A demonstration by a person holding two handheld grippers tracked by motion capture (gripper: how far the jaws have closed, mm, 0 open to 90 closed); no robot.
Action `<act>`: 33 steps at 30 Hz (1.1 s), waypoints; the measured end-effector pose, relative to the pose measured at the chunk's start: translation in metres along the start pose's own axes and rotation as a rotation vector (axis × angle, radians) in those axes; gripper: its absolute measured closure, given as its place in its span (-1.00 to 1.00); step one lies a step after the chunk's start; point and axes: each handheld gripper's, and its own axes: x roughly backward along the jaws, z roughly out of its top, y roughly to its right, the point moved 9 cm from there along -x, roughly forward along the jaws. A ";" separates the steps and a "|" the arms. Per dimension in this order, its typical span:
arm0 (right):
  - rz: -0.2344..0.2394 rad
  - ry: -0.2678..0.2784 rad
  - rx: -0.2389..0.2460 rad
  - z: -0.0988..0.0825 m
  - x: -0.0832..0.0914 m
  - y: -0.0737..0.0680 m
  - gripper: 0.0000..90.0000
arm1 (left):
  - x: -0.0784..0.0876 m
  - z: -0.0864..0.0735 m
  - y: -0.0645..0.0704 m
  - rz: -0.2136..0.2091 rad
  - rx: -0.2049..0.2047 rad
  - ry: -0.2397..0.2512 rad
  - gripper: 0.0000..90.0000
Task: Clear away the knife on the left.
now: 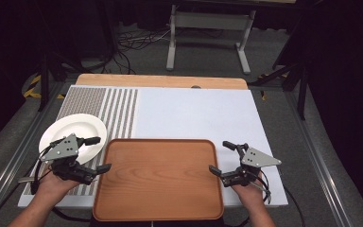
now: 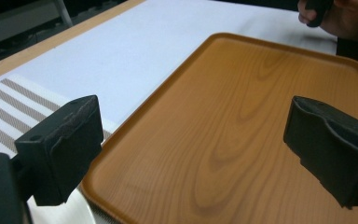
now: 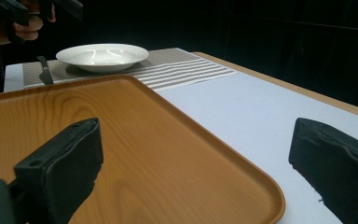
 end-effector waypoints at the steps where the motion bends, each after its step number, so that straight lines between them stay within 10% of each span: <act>1: 0.000 -0.001 0.002 0.000 0.000 0.000 -0.92 | 0.001 0.000 -0.001 -0.002 -0.005 -0.006 -0.87; 33: 0.013 0.000 -0.007 0.001 0.001 0.000 -0.92 | 0.055 -0.050 -0.019 -0.026 -0.081 -0.356 -0.69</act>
